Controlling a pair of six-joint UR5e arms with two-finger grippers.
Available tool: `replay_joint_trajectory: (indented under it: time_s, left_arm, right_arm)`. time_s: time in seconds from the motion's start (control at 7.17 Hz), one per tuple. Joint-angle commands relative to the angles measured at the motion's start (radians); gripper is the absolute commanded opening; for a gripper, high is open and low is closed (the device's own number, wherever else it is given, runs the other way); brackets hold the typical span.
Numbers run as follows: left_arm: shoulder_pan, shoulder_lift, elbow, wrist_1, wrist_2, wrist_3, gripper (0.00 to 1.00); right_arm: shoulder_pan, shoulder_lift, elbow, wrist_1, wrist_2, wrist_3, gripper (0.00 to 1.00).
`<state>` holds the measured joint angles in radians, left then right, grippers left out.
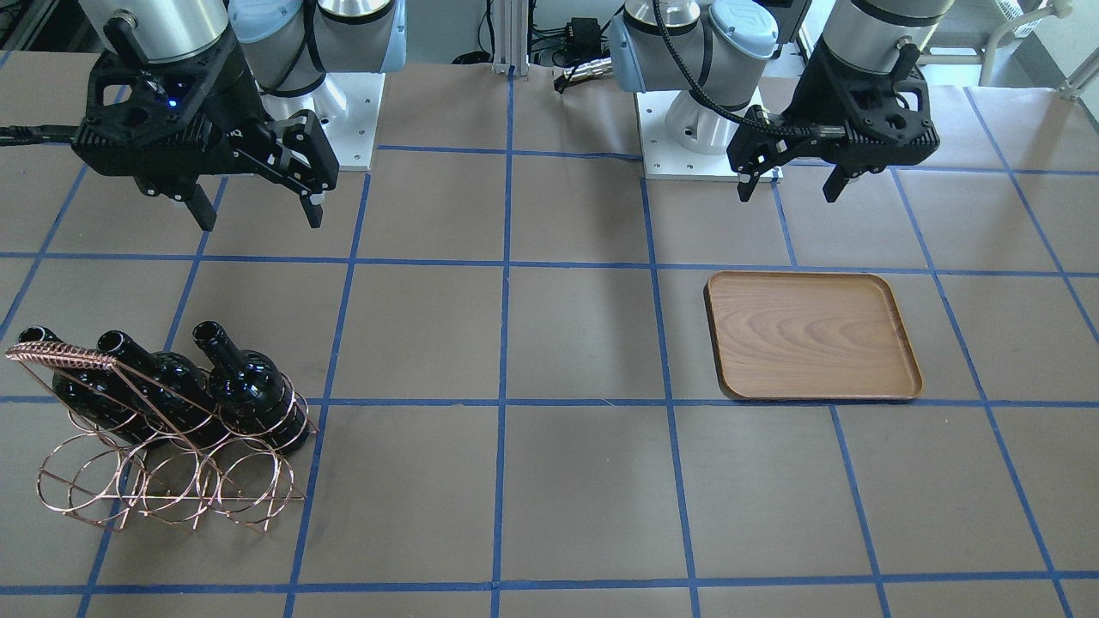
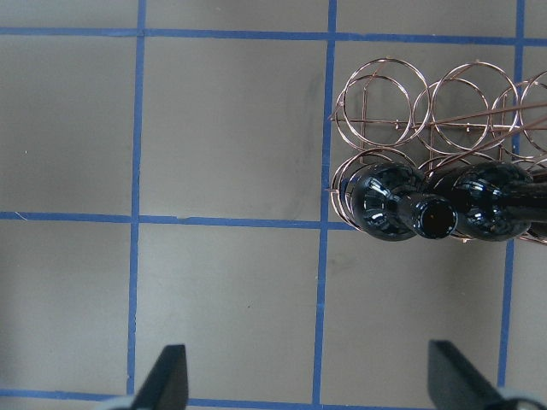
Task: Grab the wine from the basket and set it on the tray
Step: 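Lower the right gripper over the bottles in the copper rack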
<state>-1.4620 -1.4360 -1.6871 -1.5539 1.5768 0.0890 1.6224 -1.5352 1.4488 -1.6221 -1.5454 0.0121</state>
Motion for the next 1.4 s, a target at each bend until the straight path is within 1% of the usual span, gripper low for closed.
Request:
replay_joint_trajectory:
  time_s: [0.0,0.28,0.42,0.56,0.7,0.84,0.98,1.12,1.26]
  left_arm:
    - [0.000,0.002,0.000,-0.005,0.003,0.000,1.00]
    - [0.000,0.003,0.000,-0.015,0.009,0.000,1.00]
    - [0.000,0.005,-0.003,-0.018,0.009,0.000,1.00]
    - [0.000,0.005,-0.003,-0.015,0.008,0.000,1.00]
    - [0.002,0.006,-0.002,-0.015,0.011,0.002,1.00]
    - [0.002,0.000,-0.003,-0.014,0.011,0.000,1.00]
    - [0.002,-0.001,-0.003,-0.012,0.011,0.000,1.00]
    - [0.002,0.005,-0.006,-0.018,0.011,0.000,1.00]
    - [0.006,0.008,-0.006,-0.035,0.012,0.000,1.00]
  right_arm:
    - [-0.009,0.018,0.005,-0.113,-0.010,0.002,1.00]
    - [-0.009,0.030,0.025,-0.107,-0.001,0.002,1.00]
    - [-0.036,0.044,0.034,-0.120,-0.016,-0.024,1.00]
    - [-0.076,0.079,0.036,-0.121,-0.010,-0.033,1.00]
    - [-0.082,0.113,0.039,-0.102,-0.062,-0.081,1.00]
    - [-0.079,0.116,0.039,-0.102,-0.149,-0.099,1.00]
    - [-0.084,0.109,0.041,-0.085,-0.172,-0.127,1.00]
    - [-0.082,0.106,0.044,-0.026,-0.171,-0.132,1.00]
    - [-0.091,0.093,0.044,-0.022,-0.173,-0.230,1.00]
